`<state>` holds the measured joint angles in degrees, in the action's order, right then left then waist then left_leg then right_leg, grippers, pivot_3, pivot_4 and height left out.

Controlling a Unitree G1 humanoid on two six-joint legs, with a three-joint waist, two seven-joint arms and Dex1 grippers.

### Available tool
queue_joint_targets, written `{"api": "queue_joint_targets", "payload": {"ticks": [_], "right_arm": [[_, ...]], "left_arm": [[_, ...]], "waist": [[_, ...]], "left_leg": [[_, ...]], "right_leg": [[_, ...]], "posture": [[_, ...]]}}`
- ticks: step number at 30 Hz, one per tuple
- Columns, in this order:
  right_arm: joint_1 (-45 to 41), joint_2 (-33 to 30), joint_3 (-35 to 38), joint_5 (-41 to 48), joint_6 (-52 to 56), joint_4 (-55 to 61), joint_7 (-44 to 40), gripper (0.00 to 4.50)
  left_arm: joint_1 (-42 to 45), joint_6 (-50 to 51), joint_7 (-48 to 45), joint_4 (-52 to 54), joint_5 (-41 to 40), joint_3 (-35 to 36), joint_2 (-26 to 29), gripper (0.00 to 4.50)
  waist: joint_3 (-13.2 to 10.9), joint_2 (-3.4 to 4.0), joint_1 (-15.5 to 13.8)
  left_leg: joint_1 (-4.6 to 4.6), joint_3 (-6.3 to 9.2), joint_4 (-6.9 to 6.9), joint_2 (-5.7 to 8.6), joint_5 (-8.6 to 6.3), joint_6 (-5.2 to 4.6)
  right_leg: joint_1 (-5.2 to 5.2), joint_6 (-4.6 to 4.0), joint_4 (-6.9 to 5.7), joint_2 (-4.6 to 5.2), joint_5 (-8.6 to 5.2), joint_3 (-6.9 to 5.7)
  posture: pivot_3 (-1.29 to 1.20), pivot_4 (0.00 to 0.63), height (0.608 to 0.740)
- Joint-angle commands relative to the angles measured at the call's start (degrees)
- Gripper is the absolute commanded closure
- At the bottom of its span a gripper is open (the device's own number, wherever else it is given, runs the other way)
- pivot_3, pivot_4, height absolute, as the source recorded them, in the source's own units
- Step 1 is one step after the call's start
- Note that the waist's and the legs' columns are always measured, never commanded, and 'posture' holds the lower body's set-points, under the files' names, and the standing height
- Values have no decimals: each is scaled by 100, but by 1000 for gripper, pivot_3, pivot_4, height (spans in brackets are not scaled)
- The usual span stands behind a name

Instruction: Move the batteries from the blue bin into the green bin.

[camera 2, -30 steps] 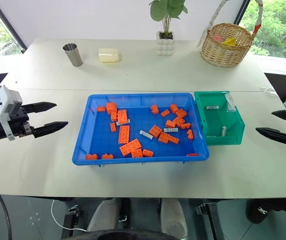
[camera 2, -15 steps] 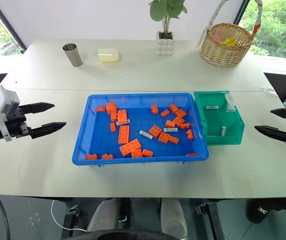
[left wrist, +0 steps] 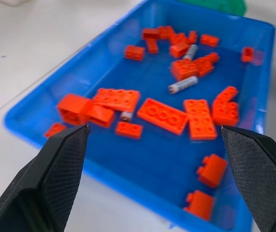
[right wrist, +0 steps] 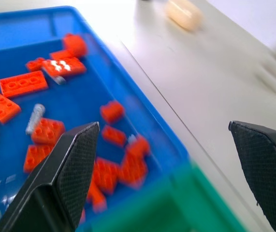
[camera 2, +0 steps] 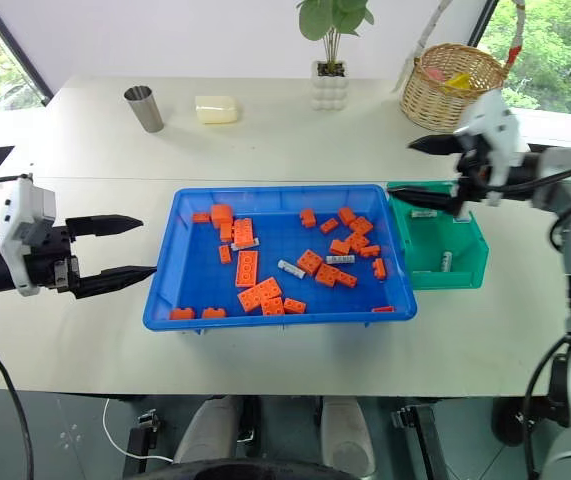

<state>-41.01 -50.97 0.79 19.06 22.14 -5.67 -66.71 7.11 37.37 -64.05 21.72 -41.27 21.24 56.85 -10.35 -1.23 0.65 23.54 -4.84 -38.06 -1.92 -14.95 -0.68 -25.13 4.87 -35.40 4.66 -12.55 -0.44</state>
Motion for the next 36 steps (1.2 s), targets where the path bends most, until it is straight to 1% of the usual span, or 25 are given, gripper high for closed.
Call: {"api": "queue_joint_targets", "payload": {"ticks": [1,5,8,11,18,22,27,30,32,33,34,36], "right_arm": [[-356,705,-696,-534,-412,573,462,89],[-440,1485,-1326,-1131,-857,562,864,89],[-537,2003,-2071,-2055,-1809,6,1251,89],[-538,2344,-2400,-2426,-2294,-407,1385,89],[-801,3000,-2744,-3092,-3090,-1488,1845,89],[-946,3140,-2838,-3351,-3529,-1963,1899,89],[-1038,3359,-2824,-3500,-3826,-2488,2075,89],[-1038,3418,-2780,-3488,-3925,-2648,2081,889],[-1031,3427,-2776,-3513,-3977,-2700,2094,1972],[-1029,3430,-2776,-3525,-4002,-2716,2098,2414],[-1018,3433,-2769,-3524,-4005,-2694,2089,3014],[-999,3461,-2723,-3456,-3946,-2576,2034,3997]], "left_arm": [[256,15,59,213,-102,-171,11,0],[356,19,209,251,-107,-296,-95,0],[312,-13,297,244,-66,-333,-147,0],[310,-23,380,255,-69,-352,-167,0],[265,-13,578,332,-105,-321,-245,0],[335,11,712,323,-137,-283,-280,0],[421,-3,797,277,-133,-306,-283,0],[474,-7,828,255,-127,-335,-288,0],[506,-14,832,233,-115,-353,-291,0],[517,-16,829,224,-110,-357,-292,0],[548,-18,834,206,-100,-374,-295,0],[593,-24,840,178,-83,-401,-299,0]], "waist": [[0,-1,12],[-1,-2,7],[0,-3,18],[1,-5,26],[1,-5,42],[1,-5,41],[1,-5,53],[1,-5,52],[1,-5,51],[1,-5,52],[1,-5,53],[1,-5,54]], "left_leg": [[2,-1,-1,2,0,0],[4,-2,-2,7,1,0],[5,-3,-8,9,1,0],[3,-3,-10,9,2,1],[1,-2,-10,9,4,4],[-1,0,-10,9,4,5],[-7,2,-10,9,6,8],[-8,3,-10,9,7,10],[-8,4,-10,9,8,11],[-8,5,-10,9,8,11],[-8,5,-10,9,8,11],[-8,6,-10,9,8,11]], "right_leg": [[-2,1,0,0,1,0],[-3,4,-7,-2,3,0],[-2,3,-10,-2,2,-1],[0,3,-11,-3,2,-1],[-2,3,-25,-4,2,-1],[-4,3,-38,-4,2,-1],[-8,3,-60,-5,2,-1],[-8,3,-62,-6,2,-1],[-8,4,-62,-6,3,-1],[-8,4,-62,-5,3,-1],[-8,4,-62,-5,2,-1],[-9,4,-64,-6,2,-1]], "posture": [[0,150,736],[0,150,736],[0,150,736],[0,150,736],[0,150,736],[0,150,736],[0,150,736],[0,150,736],[0,150,736],[0,150,736],[0,150,736],[0,150,736]]}}
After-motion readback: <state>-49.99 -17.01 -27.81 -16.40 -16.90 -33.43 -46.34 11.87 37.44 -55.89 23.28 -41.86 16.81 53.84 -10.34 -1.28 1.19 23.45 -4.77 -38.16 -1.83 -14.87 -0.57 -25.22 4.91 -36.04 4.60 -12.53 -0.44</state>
